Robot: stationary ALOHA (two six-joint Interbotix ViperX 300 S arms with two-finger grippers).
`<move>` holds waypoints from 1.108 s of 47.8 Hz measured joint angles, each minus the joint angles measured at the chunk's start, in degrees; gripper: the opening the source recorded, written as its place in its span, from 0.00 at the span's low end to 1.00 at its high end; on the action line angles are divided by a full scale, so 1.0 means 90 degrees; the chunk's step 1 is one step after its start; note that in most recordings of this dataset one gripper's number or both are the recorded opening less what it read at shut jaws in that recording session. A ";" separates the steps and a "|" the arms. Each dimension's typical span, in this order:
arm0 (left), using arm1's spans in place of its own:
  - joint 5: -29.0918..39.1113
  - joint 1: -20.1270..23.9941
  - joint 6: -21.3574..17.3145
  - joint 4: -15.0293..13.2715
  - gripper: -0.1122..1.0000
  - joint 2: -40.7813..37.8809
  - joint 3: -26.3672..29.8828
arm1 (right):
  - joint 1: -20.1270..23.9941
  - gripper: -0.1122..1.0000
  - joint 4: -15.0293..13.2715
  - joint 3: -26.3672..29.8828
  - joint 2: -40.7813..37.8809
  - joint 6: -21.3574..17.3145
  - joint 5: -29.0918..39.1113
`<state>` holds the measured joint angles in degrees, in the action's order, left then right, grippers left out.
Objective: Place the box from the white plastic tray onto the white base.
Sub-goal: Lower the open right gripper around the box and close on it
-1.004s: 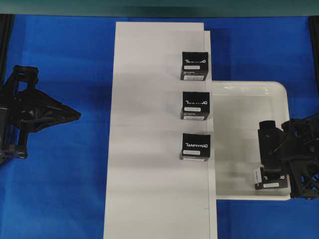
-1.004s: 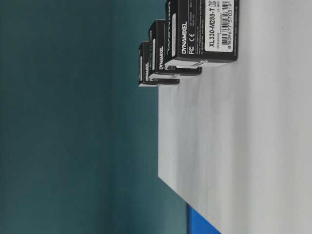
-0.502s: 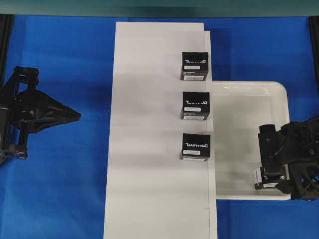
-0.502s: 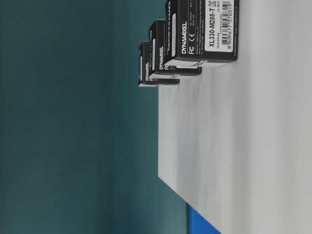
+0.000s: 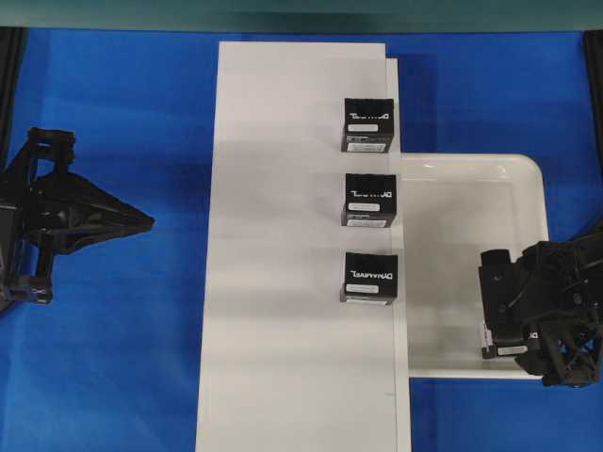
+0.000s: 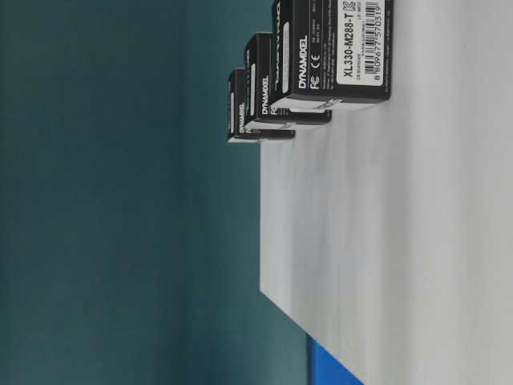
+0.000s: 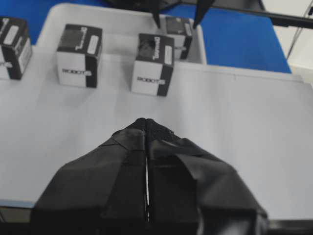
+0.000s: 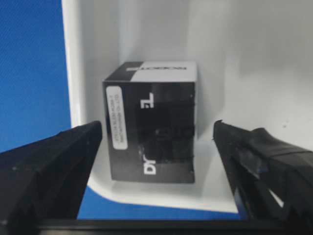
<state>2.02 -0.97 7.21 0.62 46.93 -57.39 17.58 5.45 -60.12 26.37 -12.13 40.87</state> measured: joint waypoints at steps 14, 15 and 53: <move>0.0000 0.0000 0.0000 0.0000 0.05 -0.0039 -0.0010 | 0.0107 1.00 0.0020 -0.0205 -0.0381 -0.0010 -0.0322; 0.0000 0.0000 0.0000 0.0000 0.05 -0.0049 0.0000 | 0.0107 1.00 0.0020 -0.0205 -0.0391 -0.0010 -0.0342; -0.0029 -0.0029 0.0000 0.0000 0.05 -0.0205 0.0039 | 0.0127 0.63 0.0049 0.0313 0.0703 -0.1709 0.0156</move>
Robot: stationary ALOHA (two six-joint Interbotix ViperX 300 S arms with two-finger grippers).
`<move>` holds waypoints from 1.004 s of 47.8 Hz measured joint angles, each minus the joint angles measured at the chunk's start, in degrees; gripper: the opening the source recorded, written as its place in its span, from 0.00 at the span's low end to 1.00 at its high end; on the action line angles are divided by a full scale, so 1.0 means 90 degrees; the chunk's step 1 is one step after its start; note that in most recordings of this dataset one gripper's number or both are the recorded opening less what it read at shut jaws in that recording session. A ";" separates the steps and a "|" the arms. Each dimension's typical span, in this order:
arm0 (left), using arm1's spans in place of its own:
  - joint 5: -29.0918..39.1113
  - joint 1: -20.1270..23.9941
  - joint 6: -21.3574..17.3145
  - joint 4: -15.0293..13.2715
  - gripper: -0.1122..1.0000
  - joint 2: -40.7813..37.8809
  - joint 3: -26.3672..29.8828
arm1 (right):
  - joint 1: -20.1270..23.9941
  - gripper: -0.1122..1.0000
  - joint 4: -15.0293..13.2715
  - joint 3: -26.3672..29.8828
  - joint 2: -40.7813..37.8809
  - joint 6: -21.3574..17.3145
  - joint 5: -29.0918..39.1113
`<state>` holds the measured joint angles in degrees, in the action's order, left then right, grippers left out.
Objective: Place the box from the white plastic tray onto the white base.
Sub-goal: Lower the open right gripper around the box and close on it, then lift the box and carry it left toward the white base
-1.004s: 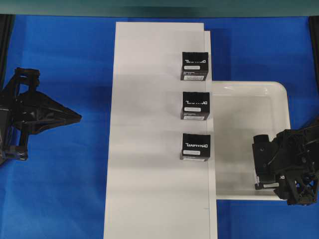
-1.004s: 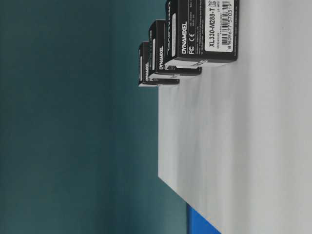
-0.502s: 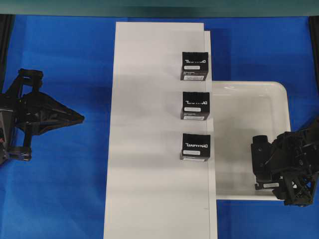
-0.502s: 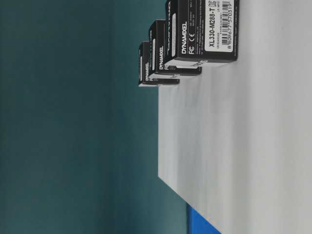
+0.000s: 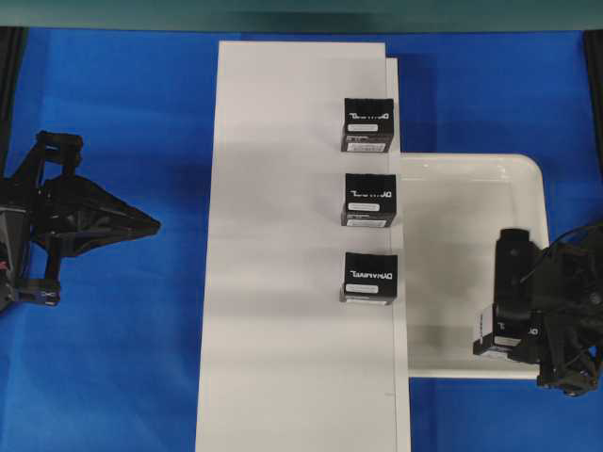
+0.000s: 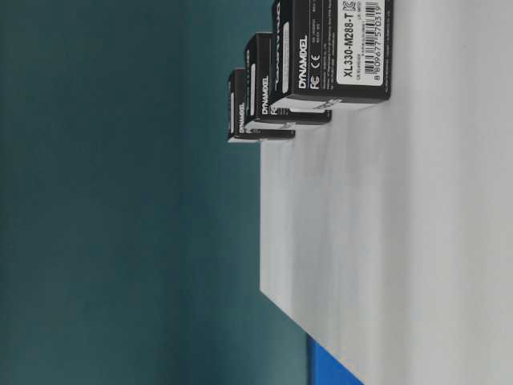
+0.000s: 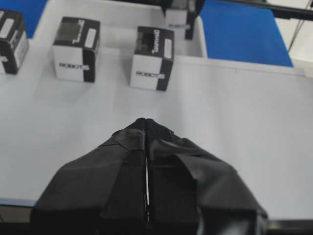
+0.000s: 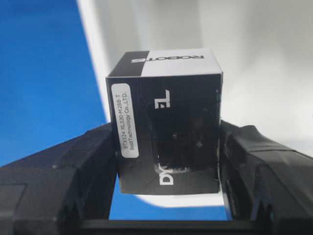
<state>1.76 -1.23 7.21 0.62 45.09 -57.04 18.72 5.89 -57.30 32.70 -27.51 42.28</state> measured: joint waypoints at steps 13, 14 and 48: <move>0.0000 -0.0010 0.0010 0.0000 0.05 0.0020 0.0000 | 0.0234 0.63 0.0020 0.1113 0.0303 -0.0342 0.0840; 0.0010 -0.0010 0.0010 0.0000 0.05 0.0020 0.0000 | 0.0254 0.63 0.0020 0.1201 0.0283 -0.0342 0.0879; 0.0000 -0.0059 0.0010 0.0000 0.05 0.0029 0.0000 | 0.0107 0.63 -0.0088 0.3936 -0.2510 0.0078 0.1807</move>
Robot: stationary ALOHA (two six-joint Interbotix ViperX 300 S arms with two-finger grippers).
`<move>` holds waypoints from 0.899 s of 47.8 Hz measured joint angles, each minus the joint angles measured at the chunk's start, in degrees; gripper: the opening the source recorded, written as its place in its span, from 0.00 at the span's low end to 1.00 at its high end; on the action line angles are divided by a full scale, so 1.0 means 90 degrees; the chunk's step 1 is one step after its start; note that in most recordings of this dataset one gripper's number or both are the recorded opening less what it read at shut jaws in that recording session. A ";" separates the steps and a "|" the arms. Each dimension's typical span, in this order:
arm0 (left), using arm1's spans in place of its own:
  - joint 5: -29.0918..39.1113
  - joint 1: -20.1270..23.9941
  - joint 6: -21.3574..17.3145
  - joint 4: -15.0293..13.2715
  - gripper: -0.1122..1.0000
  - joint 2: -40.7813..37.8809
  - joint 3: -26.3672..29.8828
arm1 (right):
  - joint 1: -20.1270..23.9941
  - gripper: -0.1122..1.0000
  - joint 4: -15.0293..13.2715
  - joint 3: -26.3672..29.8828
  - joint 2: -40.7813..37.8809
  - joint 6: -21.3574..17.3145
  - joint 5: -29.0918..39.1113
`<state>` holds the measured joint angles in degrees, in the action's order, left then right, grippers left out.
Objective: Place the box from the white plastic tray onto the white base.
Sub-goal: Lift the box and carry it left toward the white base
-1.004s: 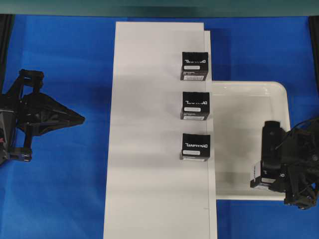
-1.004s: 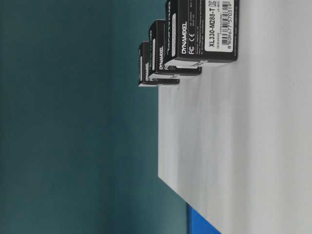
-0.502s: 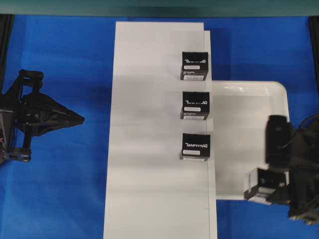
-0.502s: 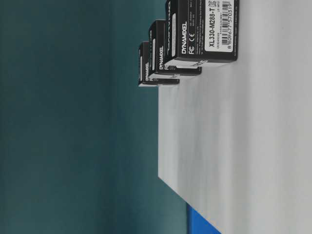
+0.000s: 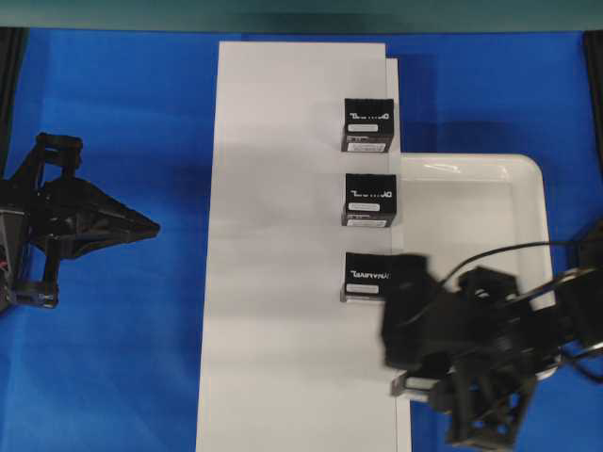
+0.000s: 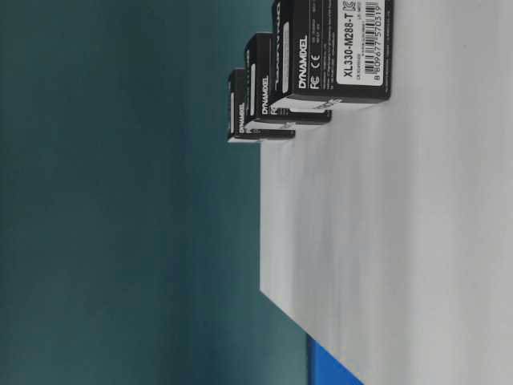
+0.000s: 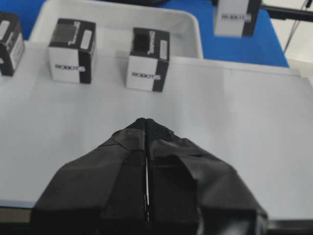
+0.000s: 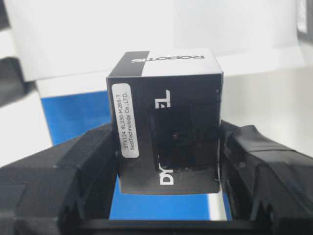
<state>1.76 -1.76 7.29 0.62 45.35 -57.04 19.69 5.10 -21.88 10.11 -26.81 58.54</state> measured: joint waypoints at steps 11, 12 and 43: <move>0.0010 0.0000 0.0000 0.0000 0.05 0.0010 0.0000 | -0.0107 0.63 -0.0039 0.0557 -0.0811 0.0518 0.0137; 0.0010 0.0000 0.0000 -0.0010 0.05 0.0010 0.0000 | -0.0117 0.63 -0.0039 0.0576 -0.0869 0.0527 0.0137; 0.0020 -0.0039 0.0000 0.0000 0.05 0.0146 0.0000 | -0.0254 0.63 -0.0156 0.0771 -0.1543 0.0605 0.0000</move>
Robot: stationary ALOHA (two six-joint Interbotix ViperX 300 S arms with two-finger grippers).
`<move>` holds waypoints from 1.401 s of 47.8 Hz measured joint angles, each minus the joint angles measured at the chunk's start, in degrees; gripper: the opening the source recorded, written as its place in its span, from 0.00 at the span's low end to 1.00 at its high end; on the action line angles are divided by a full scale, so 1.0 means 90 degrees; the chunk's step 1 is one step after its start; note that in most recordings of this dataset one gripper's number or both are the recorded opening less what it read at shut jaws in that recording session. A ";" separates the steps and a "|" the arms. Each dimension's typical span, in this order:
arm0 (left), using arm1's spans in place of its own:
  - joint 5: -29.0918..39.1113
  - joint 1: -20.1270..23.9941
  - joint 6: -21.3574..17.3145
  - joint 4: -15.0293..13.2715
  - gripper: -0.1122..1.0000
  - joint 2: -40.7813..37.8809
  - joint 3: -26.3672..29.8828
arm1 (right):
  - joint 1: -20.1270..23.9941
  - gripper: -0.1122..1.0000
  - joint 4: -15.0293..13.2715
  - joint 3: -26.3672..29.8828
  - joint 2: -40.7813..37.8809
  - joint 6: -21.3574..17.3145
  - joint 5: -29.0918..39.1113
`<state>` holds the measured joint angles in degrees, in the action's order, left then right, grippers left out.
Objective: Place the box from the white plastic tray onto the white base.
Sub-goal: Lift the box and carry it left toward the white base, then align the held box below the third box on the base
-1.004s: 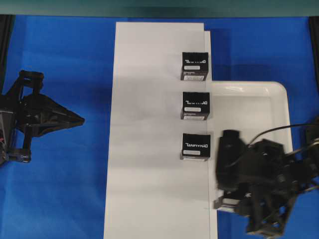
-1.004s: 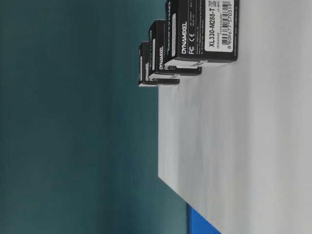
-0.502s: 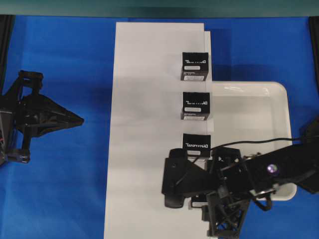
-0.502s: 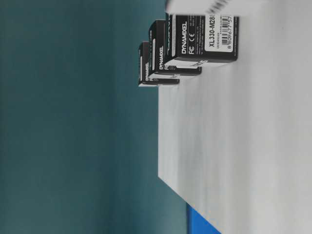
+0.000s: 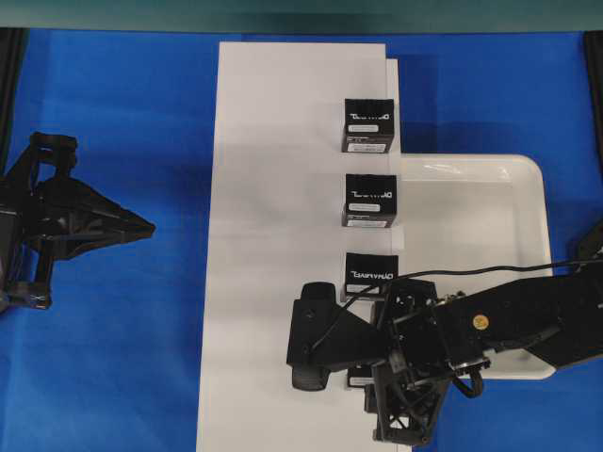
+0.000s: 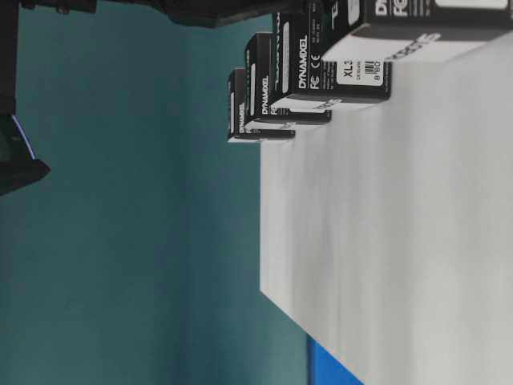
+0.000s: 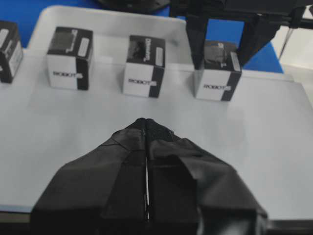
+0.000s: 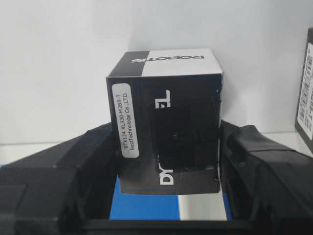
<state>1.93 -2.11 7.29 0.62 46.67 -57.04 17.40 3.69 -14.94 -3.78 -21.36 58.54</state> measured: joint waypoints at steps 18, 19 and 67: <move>0.0010 0.0000 0.0000 0.0000 0.05 0.0010 0.0000 | 0.0000 0.63 -0.0010 -0.0020 -0.0039 0.0010 -0.0039; 0.0000 0.0000 0.0000 0.0000 0.05 0.0010 0.0000 | 0.0000 0.63 -0.0010 -0.0020 -0.0039 0.0010 -0.0039; 0.0010 0.0010 0.0000 0.0000 0.05 0.0020 -0.0010 | 0.0000 0.99 -0.0098 -0.0059 -0.0049 0.0713 -0.0342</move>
<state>2.02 -2.02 7.29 0.62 46.85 -57.13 17.40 2.81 -15.47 -4.22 -14.94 55.46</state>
